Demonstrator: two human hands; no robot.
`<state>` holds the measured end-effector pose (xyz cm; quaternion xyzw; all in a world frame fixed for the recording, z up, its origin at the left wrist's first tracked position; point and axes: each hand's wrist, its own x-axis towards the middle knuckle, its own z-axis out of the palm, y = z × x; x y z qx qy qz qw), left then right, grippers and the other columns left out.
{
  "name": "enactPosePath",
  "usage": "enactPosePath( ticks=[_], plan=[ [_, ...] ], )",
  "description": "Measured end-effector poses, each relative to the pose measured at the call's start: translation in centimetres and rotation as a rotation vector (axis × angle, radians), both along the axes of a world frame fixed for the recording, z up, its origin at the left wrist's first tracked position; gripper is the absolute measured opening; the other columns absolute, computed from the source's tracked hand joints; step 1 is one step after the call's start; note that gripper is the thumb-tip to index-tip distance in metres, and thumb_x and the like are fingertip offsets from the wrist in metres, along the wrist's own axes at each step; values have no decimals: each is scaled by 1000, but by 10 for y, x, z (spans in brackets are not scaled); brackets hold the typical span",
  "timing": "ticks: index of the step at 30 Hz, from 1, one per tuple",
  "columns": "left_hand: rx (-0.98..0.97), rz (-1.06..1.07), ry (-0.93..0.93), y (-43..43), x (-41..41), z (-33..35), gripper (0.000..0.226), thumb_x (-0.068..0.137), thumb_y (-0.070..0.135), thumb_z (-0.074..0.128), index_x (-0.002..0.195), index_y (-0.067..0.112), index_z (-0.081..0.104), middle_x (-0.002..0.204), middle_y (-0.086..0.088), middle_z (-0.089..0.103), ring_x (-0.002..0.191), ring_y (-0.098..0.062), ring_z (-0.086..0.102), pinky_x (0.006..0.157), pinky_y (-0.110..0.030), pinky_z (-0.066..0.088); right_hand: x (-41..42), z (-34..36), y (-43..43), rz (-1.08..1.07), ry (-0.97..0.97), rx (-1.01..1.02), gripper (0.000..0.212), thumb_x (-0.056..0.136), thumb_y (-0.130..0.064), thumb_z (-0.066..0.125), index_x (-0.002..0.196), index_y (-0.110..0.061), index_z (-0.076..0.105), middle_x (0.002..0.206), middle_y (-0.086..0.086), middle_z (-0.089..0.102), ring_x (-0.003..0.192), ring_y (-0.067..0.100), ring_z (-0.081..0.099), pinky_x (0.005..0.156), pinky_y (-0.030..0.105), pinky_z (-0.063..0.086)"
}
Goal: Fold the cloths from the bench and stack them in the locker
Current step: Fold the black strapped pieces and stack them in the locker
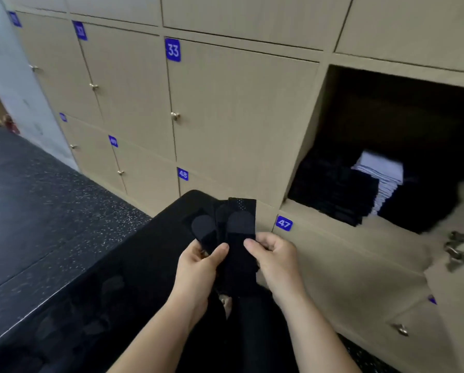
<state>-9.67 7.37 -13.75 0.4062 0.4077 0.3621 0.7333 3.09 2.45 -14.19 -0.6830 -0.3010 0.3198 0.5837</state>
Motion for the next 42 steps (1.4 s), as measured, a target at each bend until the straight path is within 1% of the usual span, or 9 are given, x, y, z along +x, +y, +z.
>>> enactPosePath(
  ticks=[5,12,17,21,23,26,31,36,42],
  plan=[
    [-77,-168,14,-21,78,-5,12,94,7,60,102,5,70,98,-21,73,92,-40,71,89,-57,54,72,-1,-49,-150,87,-31,9,86,-8,68,77,-8,68,55,-9,63,47,-1,54,50,13,45],
    [-78,-240,62,-37,180,-20,14,92,6,63,102,7,72,99,-17,74,95,-37,70,94,-57,51,171,-16,-103,-463,281,-52,8,84,-11,72,84,-6,66,82,12,68,70,18,61,56,23,53],
    [-47,-243,126,-30,221,-34,10,90,7,66,99,8,70,93,-14,76,89,-34,71,92,-51,53,247,-20,-116,-646,245,-55,15,86,-3,68,74,-5,59,80,14,65,68,22,61,51,23,56],
    [-29,-267,143,-21,240,-44,10,88,5,67,98,6,69,95,-16,75,86,-34,70,82,-42,53,318,-27,-105,-822,-100,-169,21,79,-15,74,62,-20,64,71,5,69,73,35,67,71,48,58],
    [-31,-279,156,-17,245,-48,11,88,7,68,99,7,70,93,-15,75,89,-35,70,85,-43,53,343,-28,-102,-872,-305,-271,6,82,-19,72,77,-20,70,84,4,72,83,29,67,76,37,54],
    [-40,-284,168,-10,249,-52,13,86,7,69,99,7,72,94,-14,76,93,-36,70,94,-49,51,371,-34,-99,-910,-505,-399,15,89,-20,65,100,-13,71,100,5,72,94,27,65,71,28,44],
    [-35,-277,178,-7,255,-55,11,86,3,68,94,8,72,84,-10,76,81,-26,69,68,-31,47,386,-42,-83,-880,-790,-618,23,95,-18,53,115,-17,65,102,11,70,96,33,63,66,29,32],
    [6,-284,186,-7,259,-53,9,84,2,68,90,9,72,81,-11,76,74,-23,71,56,-27,51,392,-59,-82,-785,-1225,-737,18,56,5,63,64,-10,64,55,7,58,41,27,56,42,24,38],
    [-21,-324,189,-3,267,-54,13,85,7,68,97,10,72,89,-14,76,90,-35,69,81,-40,51,379,-102,-93,-475,-1313,-824,25,57,-12,39,52,-14,63,47,1,54,38,20,55,36,16,34]
  ],
)
